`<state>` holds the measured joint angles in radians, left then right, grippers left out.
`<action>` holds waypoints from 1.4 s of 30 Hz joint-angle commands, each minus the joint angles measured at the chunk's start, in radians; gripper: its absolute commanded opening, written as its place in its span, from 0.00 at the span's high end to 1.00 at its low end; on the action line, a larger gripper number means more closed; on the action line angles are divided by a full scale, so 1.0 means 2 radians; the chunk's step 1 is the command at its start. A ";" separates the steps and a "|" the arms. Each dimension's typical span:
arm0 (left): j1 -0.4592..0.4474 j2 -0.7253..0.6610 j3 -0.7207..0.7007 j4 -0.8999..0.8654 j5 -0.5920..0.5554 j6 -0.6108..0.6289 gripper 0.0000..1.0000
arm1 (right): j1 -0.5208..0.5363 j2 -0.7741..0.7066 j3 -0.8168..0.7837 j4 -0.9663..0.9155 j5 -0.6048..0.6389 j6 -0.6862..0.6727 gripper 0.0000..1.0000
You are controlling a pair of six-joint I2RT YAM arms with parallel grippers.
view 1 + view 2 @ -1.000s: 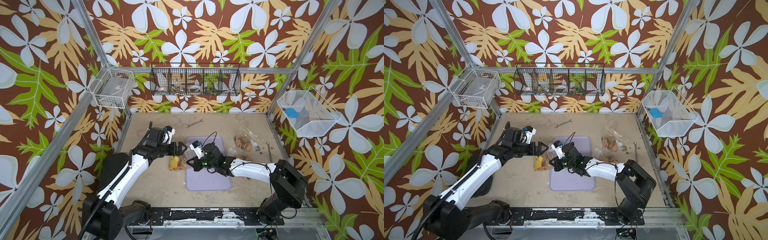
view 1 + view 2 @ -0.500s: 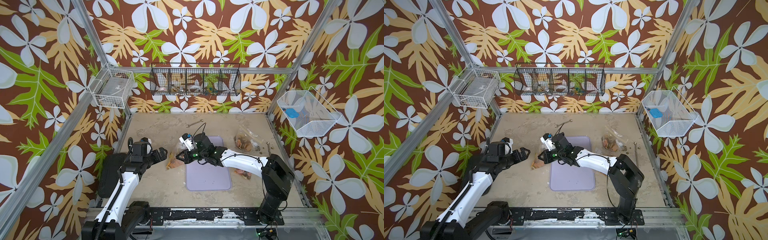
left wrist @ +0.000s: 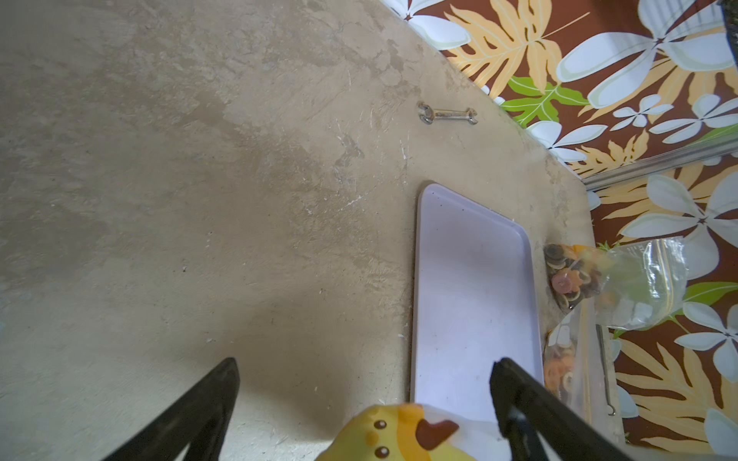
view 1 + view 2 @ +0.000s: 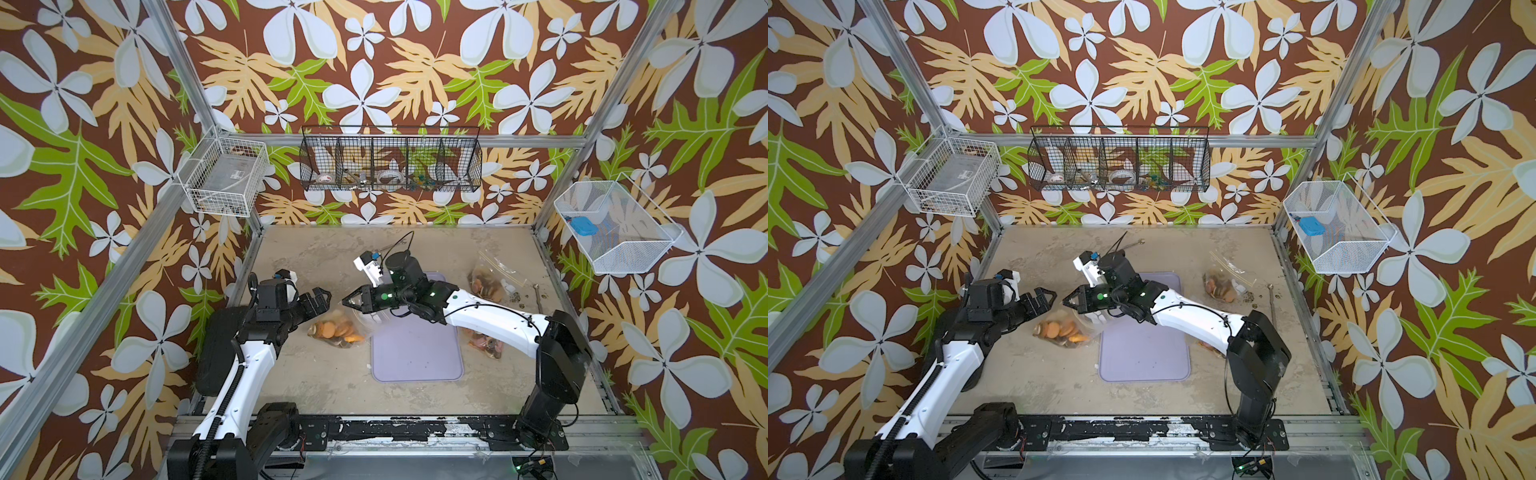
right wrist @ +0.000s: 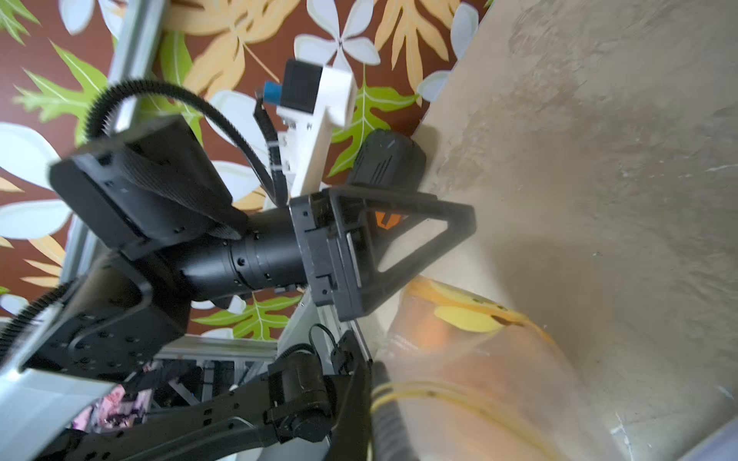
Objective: Pour cookies out of the ziploc bag
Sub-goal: 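Adjust the ziploc bag at the center of the board, then pour the cookies out of the ziploc bag onto the tray.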
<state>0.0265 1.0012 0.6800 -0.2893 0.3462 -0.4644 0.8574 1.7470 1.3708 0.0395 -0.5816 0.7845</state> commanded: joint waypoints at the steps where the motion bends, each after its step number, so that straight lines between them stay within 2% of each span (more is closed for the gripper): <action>1: 0.001 0.006 0.002 0.009 0.024 0.007 0.00 | -0.029 -0.010 -0.034 0.023 -0.001 0.017 1.00; 9: 0.001 0.009 -0.011 0.020 0.057 -0.004 0.00 | -0.079 0.021 -0.106 0.053 -0.017 -0.014 1.00; 20: 0.000 0.019 -0.042 0.067 0.102 -0.045 0.00 | -0.087 0.005 -0.148 0.073 -0.010 -0.026 1.00; 24: -0.007 0.046 -0.038 0.090 0.112 -0.058 0.00 | -0.087 -0.017 -0.169 0.107 -0.031 -0.028 1.00; 27: -0.008 0.069 -0.031 0.103 0.116 -0.063 0.00 | -0.087 -0.022 -0.155 0.097 -0.031 -0.040 1.00; 34: -0.004 0.087 -0.002 0.103 0.102 -0.059 0.00 | -0.063 0.038 -0.027 0.049 -0.057 -0.041 1.00; 36: -0.003 0.093 0.002 0.104 0.102 -0.059 0.00 | -0.051 0.042 -0.016 0.055 -0.067 -0.033 1.00; 39: -0.003 0.094 0.001 0.108 0.104 -0.060 0.00 | -0.046 0.019 -0.055 0.088 -0.079 -0.020 1.00; 42: -0.003 0.086 -0.005 0.109 0.102 -0.060 0.00 | -0.048 -0.021 -0.120 0.077 -0.054 -0.048 1.00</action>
<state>0.0177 1.1839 0.6754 -0.0948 0.5526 -0.5808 0.7639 1.7462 1.1912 0.1837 -0.7025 0.7265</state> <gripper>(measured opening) 0.996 0.050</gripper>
